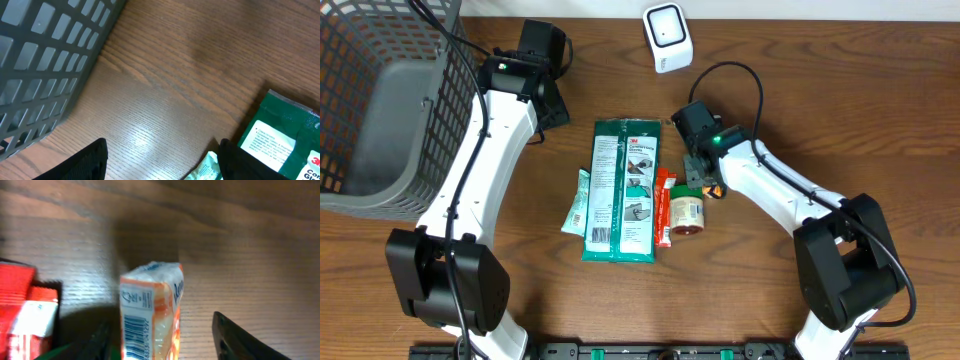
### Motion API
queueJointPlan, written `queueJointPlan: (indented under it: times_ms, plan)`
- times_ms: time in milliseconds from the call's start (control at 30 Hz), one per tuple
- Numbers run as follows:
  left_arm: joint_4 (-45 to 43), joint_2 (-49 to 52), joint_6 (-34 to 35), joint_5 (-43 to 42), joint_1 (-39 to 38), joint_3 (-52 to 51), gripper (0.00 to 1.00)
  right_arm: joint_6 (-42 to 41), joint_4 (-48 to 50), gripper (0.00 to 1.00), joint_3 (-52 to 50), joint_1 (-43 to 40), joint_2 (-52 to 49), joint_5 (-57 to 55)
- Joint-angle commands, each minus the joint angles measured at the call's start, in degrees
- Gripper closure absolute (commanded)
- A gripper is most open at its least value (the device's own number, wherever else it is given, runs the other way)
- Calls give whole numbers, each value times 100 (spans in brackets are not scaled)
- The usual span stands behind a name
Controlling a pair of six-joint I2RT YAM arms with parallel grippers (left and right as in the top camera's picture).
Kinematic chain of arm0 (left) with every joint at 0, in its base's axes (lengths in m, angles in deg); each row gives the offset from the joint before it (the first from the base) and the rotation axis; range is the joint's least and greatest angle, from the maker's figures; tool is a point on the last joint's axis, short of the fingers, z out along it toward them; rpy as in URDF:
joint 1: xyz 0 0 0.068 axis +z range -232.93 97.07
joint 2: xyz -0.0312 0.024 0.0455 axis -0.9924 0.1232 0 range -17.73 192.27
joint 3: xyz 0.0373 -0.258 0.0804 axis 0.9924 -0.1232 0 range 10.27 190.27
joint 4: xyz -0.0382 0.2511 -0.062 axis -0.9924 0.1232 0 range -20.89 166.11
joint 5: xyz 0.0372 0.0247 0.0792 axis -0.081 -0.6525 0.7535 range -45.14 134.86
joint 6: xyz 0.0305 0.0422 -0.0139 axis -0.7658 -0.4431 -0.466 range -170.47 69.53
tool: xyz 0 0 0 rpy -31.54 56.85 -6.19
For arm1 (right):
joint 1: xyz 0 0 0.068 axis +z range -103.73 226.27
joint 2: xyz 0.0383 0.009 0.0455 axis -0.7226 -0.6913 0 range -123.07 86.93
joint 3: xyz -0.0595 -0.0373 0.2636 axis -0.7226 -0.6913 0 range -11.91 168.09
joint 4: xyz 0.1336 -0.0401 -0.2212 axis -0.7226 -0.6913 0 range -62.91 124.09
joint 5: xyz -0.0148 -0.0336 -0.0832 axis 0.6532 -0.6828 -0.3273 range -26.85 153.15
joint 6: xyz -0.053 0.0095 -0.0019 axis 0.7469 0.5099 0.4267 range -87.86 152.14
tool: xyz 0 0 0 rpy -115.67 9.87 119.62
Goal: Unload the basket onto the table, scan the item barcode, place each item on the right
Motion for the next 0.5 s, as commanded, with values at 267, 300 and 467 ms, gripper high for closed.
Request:
queueJointPlan:
  times_ms: [267,300,467]
  plan:
    - [24,63,94,138,4,-33,30,-57,-4,66,-107,-17,-48,-42]
    - [24,63,96,138,4,-33,29,-57,-7,67,-107,-31,-48,-39]
    - [24,63,94,138,4,-33,29,-72,-9,64,-107,-39,-48,-15]
